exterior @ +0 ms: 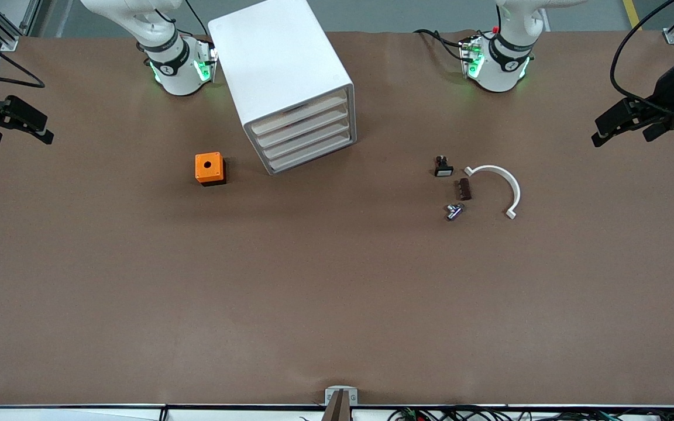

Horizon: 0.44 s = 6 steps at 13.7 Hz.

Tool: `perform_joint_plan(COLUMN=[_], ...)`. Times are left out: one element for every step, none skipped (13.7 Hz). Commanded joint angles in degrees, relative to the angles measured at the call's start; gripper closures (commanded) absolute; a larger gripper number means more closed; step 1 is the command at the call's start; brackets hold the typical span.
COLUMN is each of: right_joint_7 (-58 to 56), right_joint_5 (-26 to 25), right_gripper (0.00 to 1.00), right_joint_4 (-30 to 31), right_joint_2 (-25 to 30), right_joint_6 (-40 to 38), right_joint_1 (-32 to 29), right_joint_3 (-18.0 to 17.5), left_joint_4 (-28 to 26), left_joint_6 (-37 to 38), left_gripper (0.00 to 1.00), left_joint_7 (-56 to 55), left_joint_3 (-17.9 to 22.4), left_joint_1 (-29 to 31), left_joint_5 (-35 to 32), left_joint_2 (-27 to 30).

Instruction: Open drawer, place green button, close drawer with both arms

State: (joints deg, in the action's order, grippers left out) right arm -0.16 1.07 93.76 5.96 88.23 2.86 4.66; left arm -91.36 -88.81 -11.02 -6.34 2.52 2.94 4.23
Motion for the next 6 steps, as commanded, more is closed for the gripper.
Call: perform_joint_plan(right_joint_7=[0.8,0.8,0.8,0.8,0.8,0.8], right_joint_5=[-0.5,-0.5,-0.5,-0.5,-0.5,-0.5], right_gripper=[0.00,0.00,0.00,0.00,0.00,0.00], right_joint_4=[-1.4,-1.4,-1.4,-1.4,-1.4,-1.4], right_joint_2=[-0.7,-0.7,-0.7,-0.7,-0.7,-0.7], right_joint_6=[-0.8,-0.7,-0.8,-0.7,-0.7,-0.7], right_joint_1=[0.1,0.1,0.1,0.1,0.1,0.1], right_joint_3=[-0.3,-0.3,-0.3,-0.3,-0.3,-0.3], left_joint_4=[0.1,0.3,0.3,0.3,0.3,0.3], left_joint_6=[-0.1,-0.1,-0.1,-0.1,-0.1,0.0], left_gripper=[0.00,0.00,0.00,0.00,0.00,0.00], left_joint_7=[0.5,0.5,0.5,0.5,0.6,0.6], left_joint_3=[-0.3,-0.2,0.0,0.0,0.0,0.0], left_joint_1=[0.5,0.5,0.6,0.6,0.6,0.6], left_joint_5=[-1.2,-1.3,-1.2,-1.3,-1.3,-1.3], left_joint_2=[0.7,0.7,0.7,0.7,0.5,0.4])
